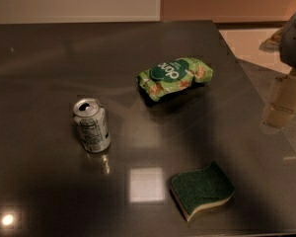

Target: Pick 7up can

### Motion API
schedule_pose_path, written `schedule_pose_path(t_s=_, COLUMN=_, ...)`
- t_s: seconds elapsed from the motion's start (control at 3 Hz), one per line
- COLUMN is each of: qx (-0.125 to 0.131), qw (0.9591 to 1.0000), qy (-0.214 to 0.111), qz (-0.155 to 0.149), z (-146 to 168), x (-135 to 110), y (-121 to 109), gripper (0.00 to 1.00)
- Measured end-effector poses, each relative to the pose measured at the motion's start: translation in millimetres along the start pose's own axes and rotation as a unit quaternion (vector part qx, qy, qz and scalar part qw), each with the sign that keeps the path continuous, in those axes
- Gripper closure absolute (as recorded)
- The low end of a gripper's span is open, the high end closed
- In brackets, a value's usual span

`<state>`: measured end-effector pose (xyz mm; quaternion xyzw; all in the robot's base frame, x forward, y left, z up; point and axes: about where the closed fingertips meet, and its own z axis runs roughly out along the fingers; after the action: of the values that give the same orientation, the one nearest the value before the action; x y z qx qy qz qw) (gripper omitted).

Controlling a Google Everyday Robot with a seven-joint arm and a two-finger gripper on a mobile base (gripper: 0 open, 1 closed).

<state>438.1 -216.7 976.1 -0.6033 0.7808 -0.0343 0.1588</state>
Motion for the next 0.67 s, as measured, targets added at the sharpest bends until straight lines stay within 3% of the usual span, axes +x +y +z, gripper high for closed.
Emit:
schedule_pose_path(t_s=0.33, qx=0.006, qw=1.0000, qy=-0.005, qz=-0.002, z=2.2, x=-4.9, y=-4.7, gripper=0.00)
schedule_pose_path(t_s=0.67, qx=0.004, qw=0.9992, qy=-0.039, qz=-0.005, z=16.3, x=-29.4, y=-17.1, gripper=0.00)
